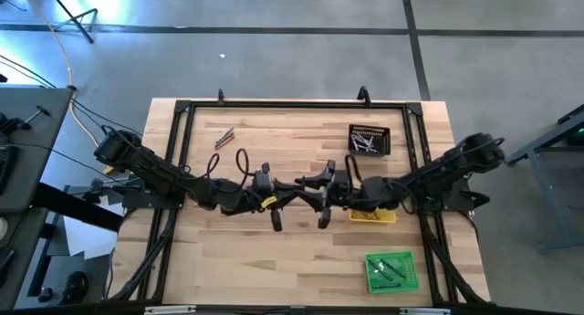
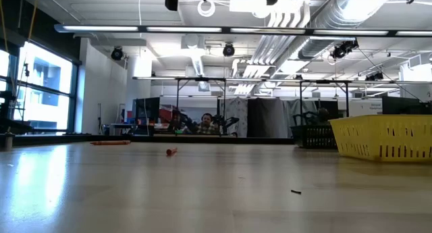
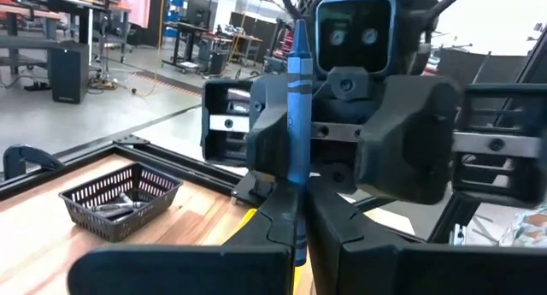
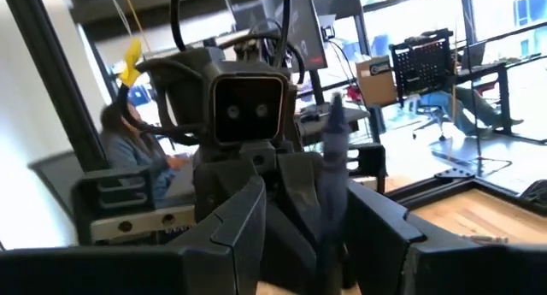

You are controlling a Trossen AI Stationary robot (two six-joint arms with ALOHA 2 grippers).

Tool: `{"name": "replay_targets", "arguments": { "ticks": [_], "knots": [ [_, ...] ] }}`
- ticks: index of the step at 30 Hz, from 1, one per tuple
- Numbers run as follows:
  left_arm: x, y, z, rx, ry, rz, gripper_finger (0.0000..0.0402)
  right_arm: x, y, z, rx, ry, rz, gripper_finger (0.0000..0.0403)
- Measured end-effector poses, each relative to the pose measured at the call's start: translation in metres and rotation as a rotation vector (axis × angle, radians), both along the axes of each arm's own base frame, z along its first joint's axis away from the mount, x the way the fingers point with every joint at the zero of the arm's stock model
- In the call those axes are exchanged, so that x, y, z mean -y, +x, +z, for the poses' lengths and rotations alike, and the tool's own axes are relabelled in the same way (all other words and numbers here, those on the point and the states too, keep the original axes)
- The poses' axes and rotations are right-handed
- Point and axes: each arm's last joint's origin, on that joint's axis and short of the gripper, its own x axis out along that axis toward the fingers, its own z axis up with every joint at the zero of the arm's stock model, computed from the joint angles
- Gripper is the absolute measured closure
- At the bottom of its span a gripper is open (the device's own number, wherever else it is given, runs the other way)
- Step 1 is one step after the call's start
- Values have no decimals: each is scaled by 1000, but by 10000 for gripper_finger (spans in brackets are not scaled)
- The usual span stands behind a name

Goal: Sort crayons
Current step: Put the blue crayon into the green basket

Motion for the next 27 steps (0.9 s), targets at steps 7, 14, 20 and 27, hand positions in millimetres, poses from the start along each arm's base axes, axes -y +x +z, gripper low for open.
{"name": "replay_targets", "arguments": {
  "ticks": [7, 14, 20, 27],
  "knots": [
    [7, -2, -1, -7, 4, -21, 399, -4, 12, 7, -65, -44, -5, 278],
    [12, -4, -1, -17, 28, -18, 399, -4, 12, 7, -65, -43, -10, 386],
    [16, -6, -1, -24, 63, -24, 398, -4, 12, 7, -65, -39, -7, 395],
    [19, -7, -2, -42, 92, -30, 362, -3, 10, 8, -93, -61, -7, 398]
  ]
}}
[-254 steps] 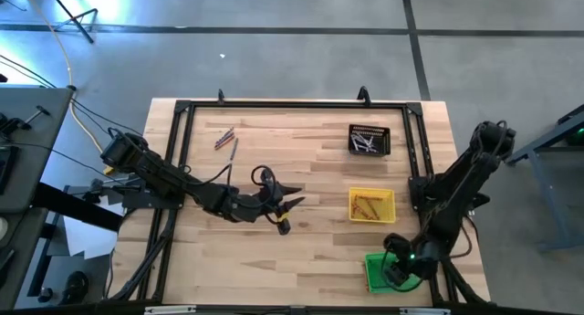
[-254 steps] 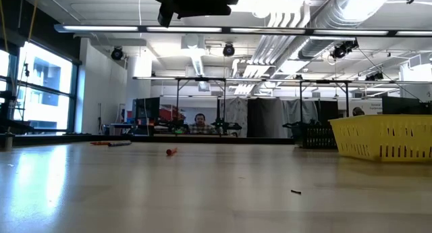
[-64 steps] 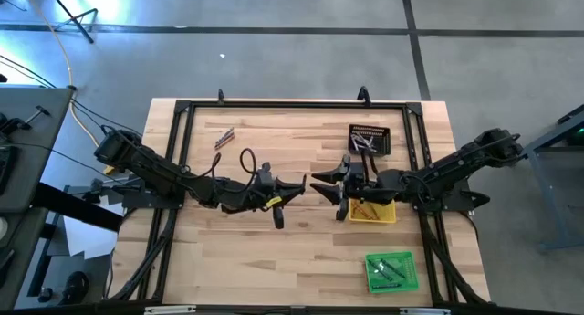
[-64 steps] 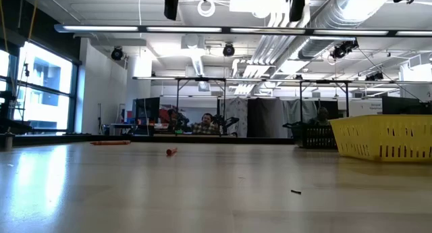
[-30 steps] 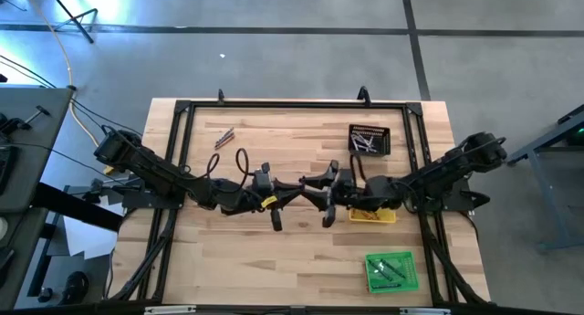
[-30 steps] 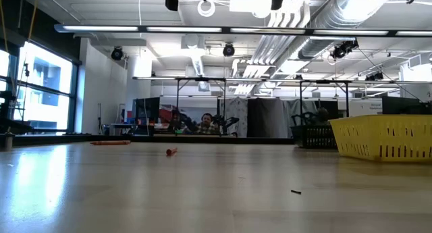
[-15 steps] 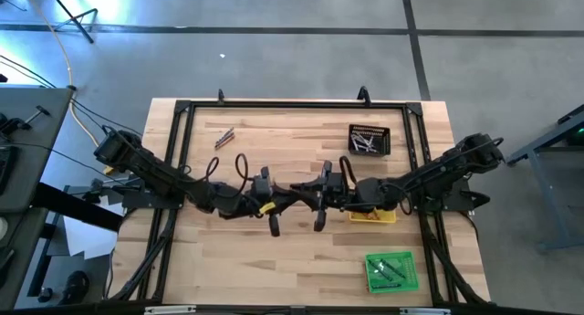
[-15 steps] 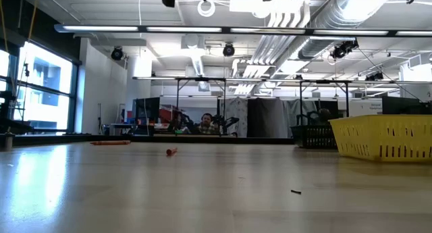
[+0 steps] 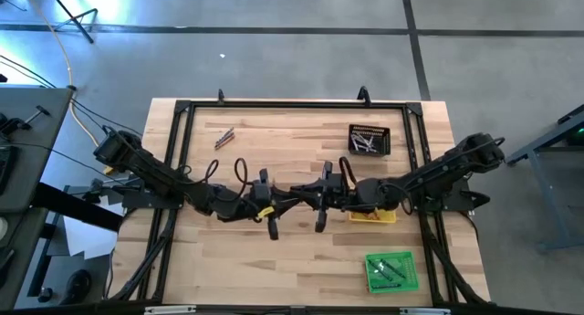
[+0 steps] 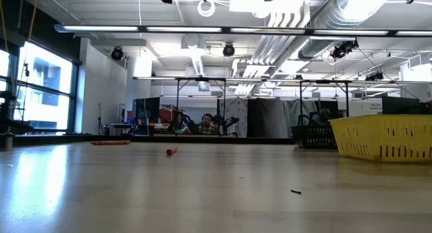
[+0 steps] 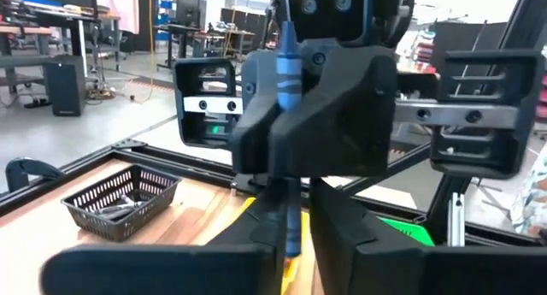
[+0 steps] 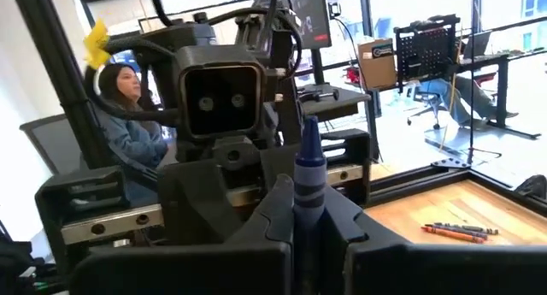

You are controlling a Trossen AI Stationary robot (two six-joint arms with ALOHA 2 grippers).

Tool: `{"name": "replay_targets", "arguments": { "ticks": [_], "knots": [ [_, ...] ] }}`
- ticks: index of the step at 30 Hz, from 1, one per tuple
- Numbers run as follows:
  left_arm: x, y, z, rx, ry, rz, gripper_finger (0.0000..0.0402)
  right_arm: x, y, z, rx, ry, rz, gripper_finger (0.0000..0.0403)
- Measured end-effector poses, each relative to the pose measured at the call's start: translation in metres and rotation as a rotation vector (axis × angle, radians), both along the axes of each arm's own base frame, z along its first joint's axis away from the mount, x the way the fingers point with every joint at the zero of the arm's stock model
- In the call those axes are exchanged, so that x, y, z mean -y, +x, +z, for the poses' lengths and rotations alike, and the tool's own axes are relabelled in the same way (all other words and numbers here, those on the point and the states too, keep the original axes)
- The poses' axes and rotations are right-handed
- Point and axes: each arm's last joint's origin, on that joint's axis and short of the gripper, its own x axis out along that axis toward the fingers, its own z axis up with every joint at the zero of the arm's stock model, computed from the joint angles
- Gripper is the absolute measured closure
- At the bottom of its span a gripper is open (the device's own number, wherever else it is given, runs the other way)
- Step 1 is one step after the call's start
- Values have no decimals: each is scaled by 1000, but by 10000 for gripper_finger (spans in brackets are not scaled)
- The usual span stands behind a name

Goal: Sort crayons
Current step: Put the blue crayon into the green basket

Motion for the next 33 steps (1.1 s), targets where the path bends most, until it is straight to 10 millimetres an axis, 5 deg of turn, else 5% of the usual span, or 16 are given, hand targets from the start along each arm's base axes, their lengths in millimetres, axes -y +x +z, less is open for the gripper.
{"name": "replay_targets", "arguments": {
  "ticks": [7, 13, 33],
  "knots": [
    [2, 0, -3, -32, 15, -16, 309, 13, -15, 8, -122, -13, -98, 400],
    [7, -3, -8, -72, -5, -31, 296, 8, -45, 4, -346, 180, -23, 401],
    [19, -8, -12, -100, -54, -62, 296, -125, -147, -64, -1025, 997, 68, 401]
  ]
}}
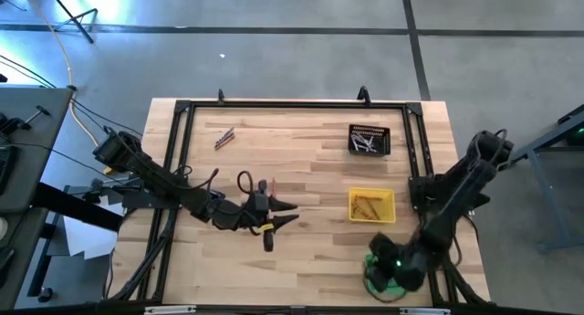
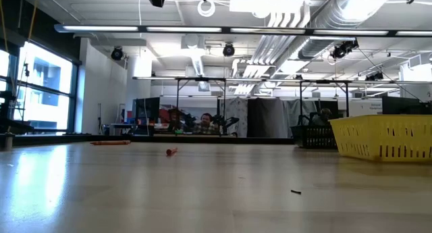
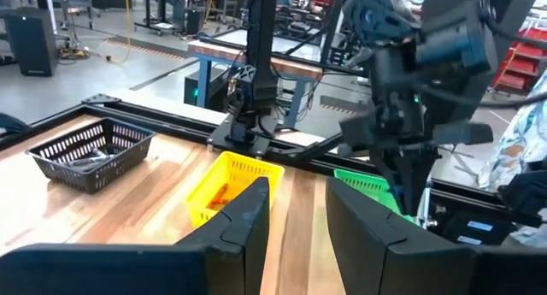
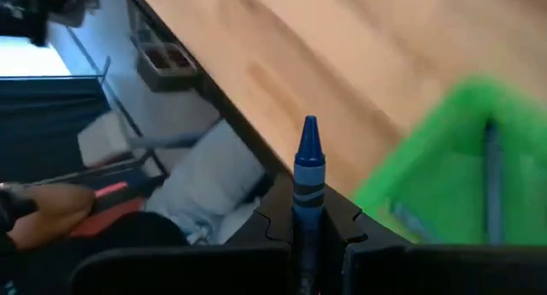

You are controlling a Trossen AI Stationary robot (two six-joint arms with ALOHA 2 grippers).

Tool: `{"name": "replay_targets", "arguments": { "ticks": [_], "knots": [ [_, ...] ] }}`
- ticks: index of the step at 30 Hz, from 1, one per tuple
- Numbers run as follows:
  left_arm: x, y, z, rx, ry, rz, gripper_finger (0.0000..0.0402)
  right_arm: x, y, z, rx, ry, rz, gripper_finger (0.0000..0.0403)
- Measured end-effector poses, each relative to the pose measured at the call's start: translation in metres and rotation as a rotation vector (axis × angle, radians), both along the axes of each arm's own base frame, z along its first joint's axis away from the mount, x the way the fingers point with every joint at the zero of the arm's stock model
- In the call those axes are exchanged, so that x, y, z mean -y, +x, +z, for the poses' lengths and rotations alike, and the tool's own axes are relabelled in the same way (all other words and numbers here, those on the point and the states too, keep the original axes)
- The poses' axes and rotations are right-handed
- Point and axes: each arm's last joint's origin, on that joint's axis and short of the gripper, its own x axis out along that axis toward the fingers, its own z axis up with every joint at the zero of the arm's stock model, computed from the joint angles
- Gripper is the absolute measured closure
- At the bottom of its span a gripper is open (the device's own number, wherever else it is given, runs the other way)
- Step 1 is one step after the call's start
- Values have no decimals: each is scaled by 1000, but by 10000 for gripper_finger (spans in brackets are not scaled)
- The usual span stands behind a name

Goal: Sort crayons
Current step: Put the blue crayon into the green basket, then put the orange crayon into the yellow basket

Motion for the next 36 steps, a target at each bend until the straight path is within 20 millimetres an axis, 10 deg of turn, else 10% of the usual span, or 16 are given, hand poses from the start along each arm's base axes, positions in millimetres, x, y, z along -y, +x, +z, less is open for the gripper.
{"name": "replay_targets", "arguments": {
  "ticks": [12, 36],
  "knots": [
    [12, -6, 0, 5, -25, -25, 296, -12, -26, -40, -290, -129, -49, 401],
    [16, -10, -4, -42, 29, 11, 296, -7, -29, -22, -272, -102, 55, 316]
  ]
}}
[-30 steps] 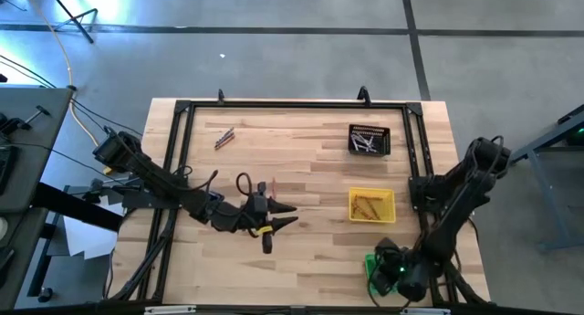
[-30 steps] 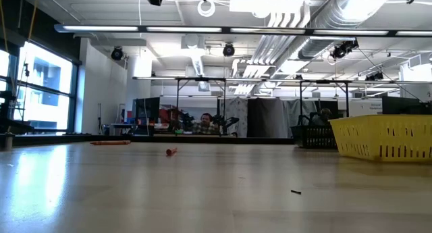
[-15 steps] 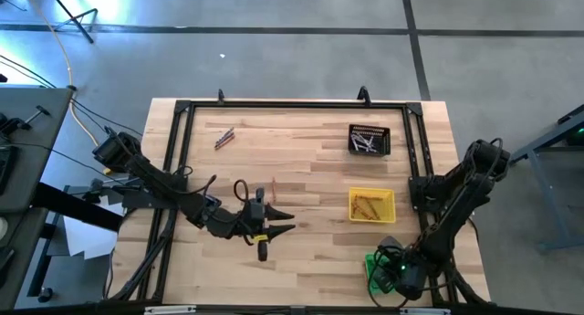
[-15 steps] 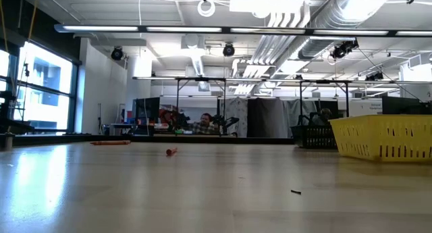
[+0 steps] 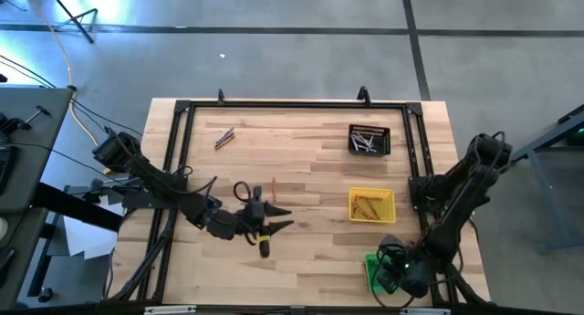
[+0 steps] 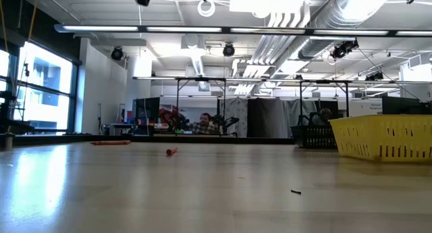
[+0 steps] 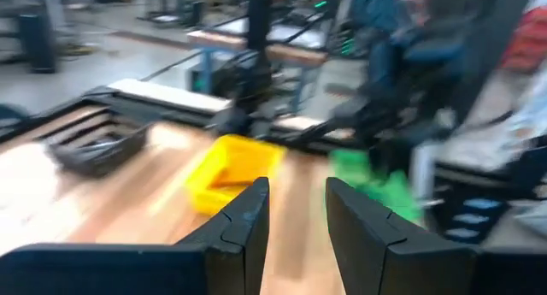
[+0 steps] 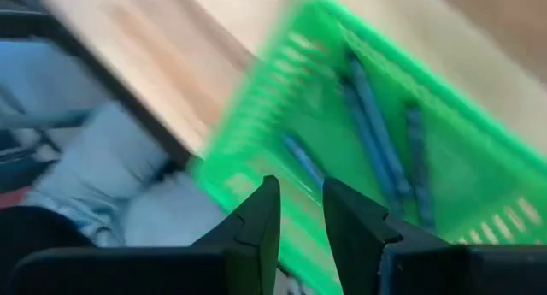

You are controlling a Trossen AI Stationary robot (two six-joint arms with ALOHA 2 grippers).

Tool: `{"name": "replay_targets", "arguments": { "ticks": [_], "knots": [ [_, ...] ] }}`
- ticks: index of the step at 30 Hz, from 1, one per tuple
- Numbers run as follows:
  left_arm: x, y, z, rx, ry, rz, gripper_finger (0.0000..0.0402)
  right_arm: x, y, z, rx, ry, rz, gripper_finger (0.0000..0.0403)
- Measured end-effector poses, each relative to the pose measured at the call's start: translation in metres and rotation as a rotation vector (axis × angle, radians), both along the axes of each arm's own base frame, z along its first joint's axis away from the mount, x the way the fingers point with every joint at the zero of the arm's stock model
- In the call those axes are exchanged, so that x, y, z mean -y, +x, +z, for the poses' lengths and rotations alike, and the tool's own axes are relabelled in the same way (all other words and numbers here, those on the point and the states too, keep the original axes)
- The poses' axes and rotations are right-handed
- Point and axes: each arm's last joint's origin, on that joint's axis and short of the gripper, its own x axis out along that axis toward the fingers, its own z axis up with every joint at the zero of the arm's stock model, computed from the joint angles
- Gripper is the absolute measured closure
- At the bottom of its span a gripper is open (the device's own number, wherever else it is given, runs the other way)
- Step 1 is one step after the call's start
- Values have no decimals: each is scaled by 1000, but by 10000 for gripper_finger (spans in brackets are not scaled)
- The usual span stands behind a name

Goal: Sort crayons
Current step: Put the orange crayon into the yellow basket

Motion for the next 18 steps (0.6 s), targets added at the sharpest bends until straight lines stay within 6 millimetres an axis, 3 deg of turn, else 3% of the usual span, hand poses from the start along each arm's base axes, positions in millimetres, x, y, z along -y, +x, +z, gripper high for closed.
{"name": "replay_targets", "arguments": {
  "ticks": [5, 9, 18],
  "knots": [
    [-12, -6, -11, -130, 99, 194, 296, 7, 7, 32, 259, -89, 38, 320],
    [-32, -14, -17, -251, 107, 297, 296, 16, 15, 50, 402, -219, 62, 320],
    [-102, -20, -50, -697, -195, 396, 296, 35, 34, 55, 448, -415, 179, 320]
  ]
}}
